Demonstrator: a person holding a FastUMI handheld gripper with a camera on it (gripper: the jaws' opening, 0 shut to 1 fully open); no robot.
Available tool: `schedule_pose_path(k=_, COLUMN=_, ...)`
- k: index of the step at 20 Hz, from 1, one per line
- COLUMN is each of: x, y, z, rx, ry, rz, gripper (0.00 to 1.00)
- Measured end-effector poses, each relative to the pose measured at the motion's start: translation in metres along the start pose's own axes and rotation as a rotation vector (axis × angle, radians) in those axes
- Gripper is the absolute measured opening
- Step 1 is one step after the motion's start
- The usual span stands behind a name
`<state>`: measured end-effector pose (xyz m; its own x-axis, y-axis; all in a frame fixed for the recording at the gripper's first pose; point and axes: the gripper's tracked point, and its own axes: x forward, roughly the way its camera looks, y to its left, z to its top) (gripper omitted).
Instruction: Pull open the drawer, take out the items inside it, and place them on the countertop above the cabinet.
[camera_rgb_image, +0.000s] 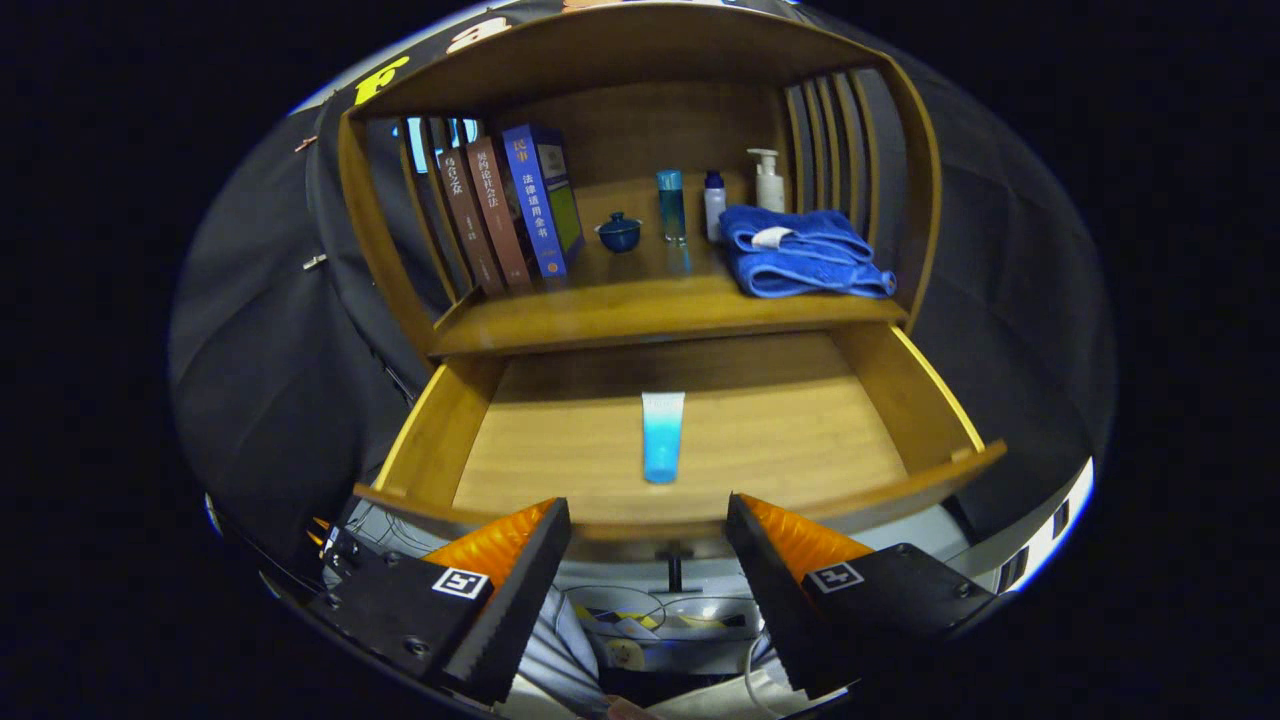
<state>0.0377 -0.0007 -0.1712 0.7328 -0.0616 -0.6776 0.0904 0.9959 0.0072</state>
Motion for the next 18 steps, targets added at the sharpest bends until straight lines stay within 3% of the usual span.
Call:
schedule_pose_path(k=3, x=0.042, y=0.003, z=0.021, rx=-0.032, ry=0.064, rz=-0.016, gripper=0.99)
schedule_pose_path(k=8, x=0.107, y=-0.001, z=0.009, rx=-0.026, ry=0.261, rz=-0.034, gripper=1.00)
schedule_pose_path(k=18, x=0.167, y=-0.011, z=-0.029, rx=0.042, ry=0.554, rz=-0.092, gripper=0.97)
